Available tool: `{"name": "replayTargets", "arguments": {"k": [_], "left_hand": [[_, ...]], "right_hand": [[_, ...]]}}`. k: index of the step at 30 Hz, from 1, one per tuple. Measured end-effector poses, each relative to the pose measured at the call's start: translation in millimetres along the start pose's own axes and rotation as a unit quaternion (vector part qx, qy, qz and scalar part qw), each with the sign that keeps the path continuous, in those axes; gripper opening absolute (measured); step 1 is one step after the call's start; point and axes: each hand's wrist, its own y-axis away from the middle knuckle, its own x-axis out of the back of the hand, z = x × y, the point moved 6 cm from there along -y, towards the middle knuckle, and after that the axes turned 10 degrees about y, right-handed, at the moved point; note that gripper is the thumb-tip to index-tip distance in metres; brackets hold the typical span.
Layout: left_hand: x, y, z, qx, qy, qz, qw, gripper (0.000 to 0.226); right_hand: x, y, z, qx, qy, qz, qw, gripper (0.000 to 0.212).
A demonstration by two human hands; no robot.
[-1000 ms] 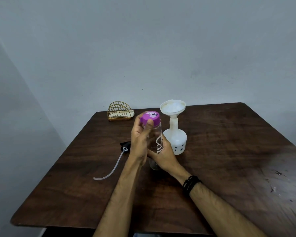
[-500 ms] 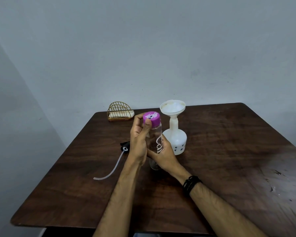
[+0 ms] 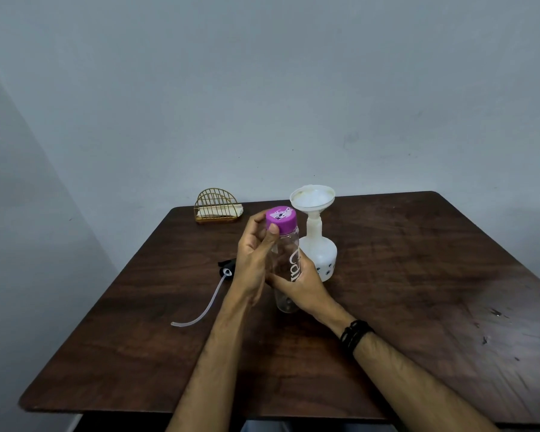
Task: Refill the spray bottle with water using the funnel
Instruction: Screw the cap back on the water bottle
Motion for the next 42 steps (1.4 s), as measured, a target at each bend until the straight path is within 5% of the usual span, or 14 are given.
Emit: {"name": "replayTargets", "arguments": {"k": [3,7,9,14,18,27,37,42], "left_hand": [[21,3,-9,0.012,-0.041,0.027,0.999,0.063],[52,3,-14,0.003,-0.119,0.113,0.986,0.02],[64,3,-11,0.003,-0.193,0.168,0.967,0.022],[88,2,2,0.027,-0.485,0.219,0.846,0.044],[99,6,-3,0.084,-0.602,0.22,0.763,0.062],[109,16,-31,0.121,-0.615,0.214,0.75,0.068],[103,13,-39,0.085,-0.645,0.204,0.732,0.071],[101,11,-42,0.074,-0.651,0.192,0.73,0.073]], "right_hand": [[15,7,6,-0.016,0.022,0.006,1.0,0.05],[46,17,13,-0.03,0.044,0.027,0.998,0.044],[62,20,16,-0.031,0.052,0.044,0.997,0.044],[101,20,26,-0.047,0.075,0.071,0.994,0.045],[131,14,33,-0.059,0.101,0.103,0.988,0.042],[173,-4,45,-0.073,0.153,0.169,0.971,0.044],[189,-9,40,-0.118,0.221,0.208,0.945,0.1],[180,25,-8,0.069,0.301,0.424,0.852,0.077]]}}
